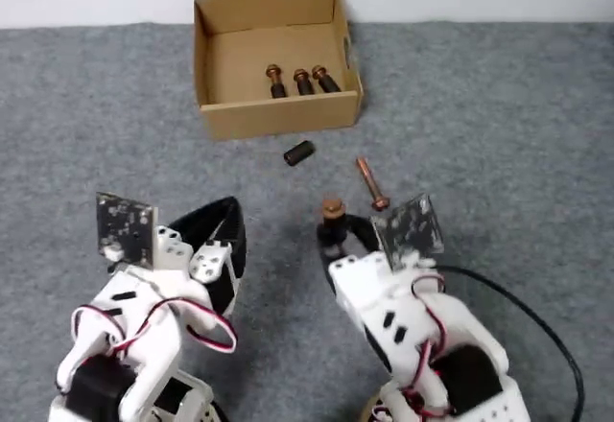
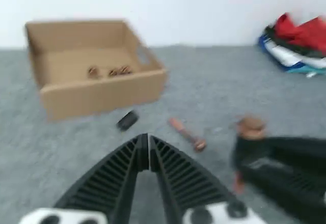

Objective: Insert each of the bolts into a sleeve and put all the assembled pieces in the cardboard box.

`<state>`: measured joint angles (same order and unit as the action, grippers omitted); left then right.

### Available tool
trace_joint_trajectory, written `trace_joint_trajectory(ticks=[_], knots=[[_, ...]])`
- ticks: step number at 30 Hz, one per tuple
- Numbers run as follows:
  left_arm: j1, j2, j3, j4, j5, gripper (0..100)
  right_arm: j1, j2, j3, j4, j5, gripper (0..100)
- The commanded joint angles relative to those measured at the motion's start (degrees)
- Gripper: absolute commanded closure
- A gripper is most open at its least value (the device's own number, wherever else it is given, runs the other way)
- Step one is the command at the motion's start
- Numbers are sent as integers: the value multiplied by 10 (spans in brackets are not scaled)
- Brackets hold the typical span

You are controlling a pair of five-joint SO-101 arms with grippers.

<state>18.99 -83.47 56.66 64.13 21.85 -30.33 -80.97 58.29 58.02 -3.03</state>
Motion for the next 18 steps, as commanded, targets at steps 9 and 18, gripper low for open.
trace_joint_trajectory(ticks=[9, 18], knots=[[-171, -1, 211, -104, -61, 996, 78, 394, -280, -85, -59, 991], [-201, -1, 358, -244, -94, 995, 108, 718, -575, -165, -59, 991]])
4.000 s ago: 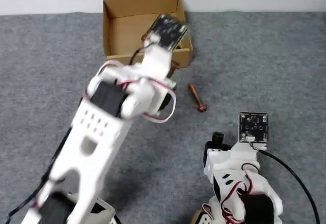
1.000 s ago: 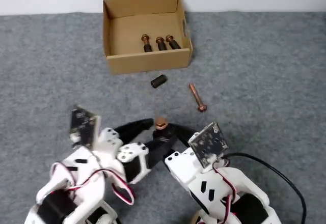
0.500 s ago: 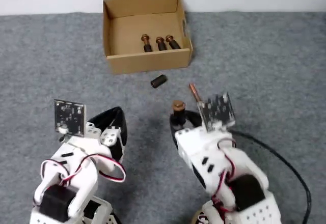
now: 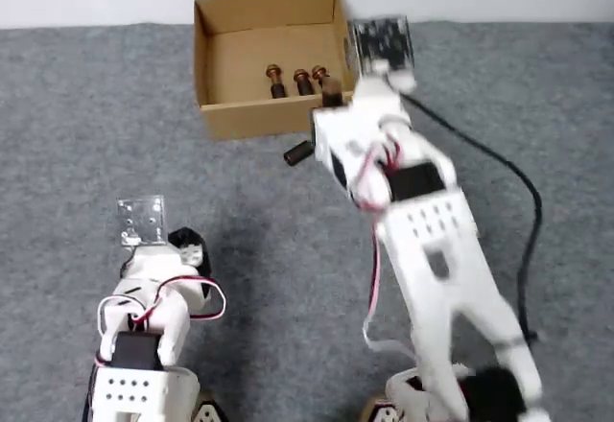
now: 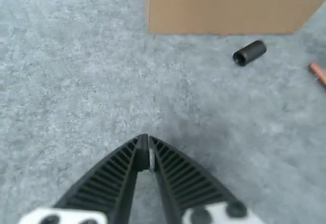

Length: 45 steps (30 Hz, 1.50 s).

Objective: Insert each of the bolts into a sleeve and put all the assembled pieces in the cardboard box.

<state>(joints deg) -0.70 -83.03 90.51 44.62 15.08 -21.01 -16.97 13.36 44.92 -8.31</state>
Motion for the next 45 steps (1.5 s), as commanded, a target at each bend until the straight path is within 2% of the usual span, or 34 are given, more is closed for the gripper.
trace_joint_trajectory(ticks=[1, 5, 10, 13, 24, 26, 31, 38, 41, 45], knots=[[-4, -5, 34, -65, -33, 995, 17, 111, -161, -42, -5, 991], [-4, -5, 64, -119, -13, 995, 24, 242, -295, -65, -4, 991], [-9, -2, 64, -126, 71, 995, 28, 391, -446, -89, -3, 991], [-4, -2, 64, -113, 66, 995, 28, 473, -521, -91, -1, 991], [-4, -1, 64, -113, 60, 995, 24, 735, -738, -95, 100, 987], [-4, -1, 64, -113, 60, 995, 24, 762, -769, -67, 110, 974], [-4, -1, 64, -113, 60, 994, 24, 800, -846, 22, 112, 851], [-5, -1, 64, -113, 60, 994, 8, 802, -956, 147, 107, 848], [-6, -1, 64, -113, 60, 994, -5, 802, -1014, 228, 92, 877], [-7, -1, 64, -113, 60, 994, -23, 802, -1067, 325, 71, 991]])
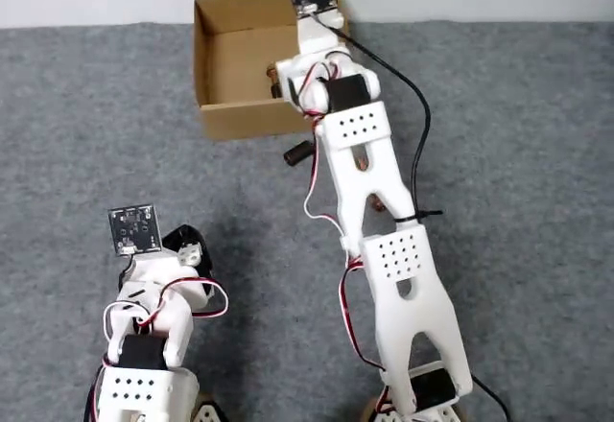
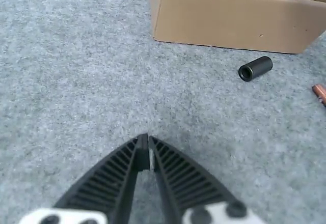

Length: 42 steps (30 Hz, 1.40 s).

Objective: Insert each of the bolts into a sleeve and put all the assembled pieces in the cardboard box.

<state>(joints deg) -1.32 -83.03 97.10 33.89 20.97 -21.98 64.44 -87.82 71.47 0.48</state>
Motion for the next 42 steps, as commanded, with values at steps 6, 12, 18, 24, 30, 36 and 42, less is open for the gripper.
trace_joint_trajectory(ticks=[6, 12, 18, 24, 30, 36, 42], knots=[[-3, -2, -2, -5, 1, 994, -36, -2, -62, 128, -55, 991], [-3, -2, -2, -5, 1, 994, -40, 52, -23, 96, -66, 991], [-3, -2, -2, -5, 1, 994, -39, 123, -19, 44, -62, 991], [-3, -2, -2, -6, 1, 994, -17, 145, -23, 160, -79, 991], [-3, -2, -2, -6, 0, 994, -2, 84, -24, 316, -92, 991], [-3, -2, -2, -6, 0, 994, 2, -10, -18, 315, -109, 991], [-3, -2, -2, -6, 0, 994, 3, -118, 58, 317, -110, 991]])
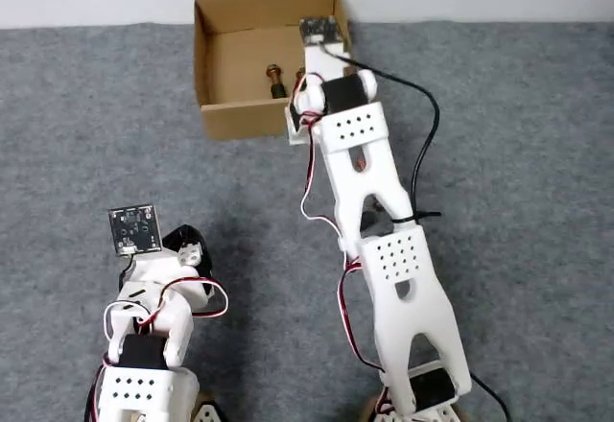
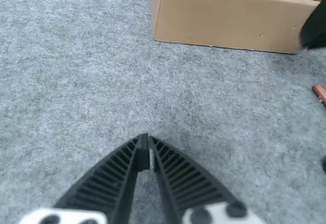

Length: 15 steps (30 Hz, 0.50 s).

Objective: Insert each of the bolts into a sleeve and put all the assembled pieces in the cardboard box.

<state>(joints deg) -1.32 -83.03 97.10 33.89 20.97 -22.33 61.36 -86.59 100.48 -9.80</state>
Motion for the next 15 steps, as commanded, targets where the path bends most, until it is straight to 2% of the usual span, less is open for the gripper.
trace_joint_trajectory(ticks=[1, 4, 9, 15], knots=[[-3, -2, -2, -6, 0, 994, 7, -116, 85, 28, -7, 991], [-3, -2, -2, -6, 0, 994, 7, -231, 256, 27, -15, 991], [-3, -2, -2, -6, 0, 994, 7, -421, 537, 24, -85, 991], [-3, -3, -2, -6, 0, 994, 9, -522, 717, 23, -165, 987]])
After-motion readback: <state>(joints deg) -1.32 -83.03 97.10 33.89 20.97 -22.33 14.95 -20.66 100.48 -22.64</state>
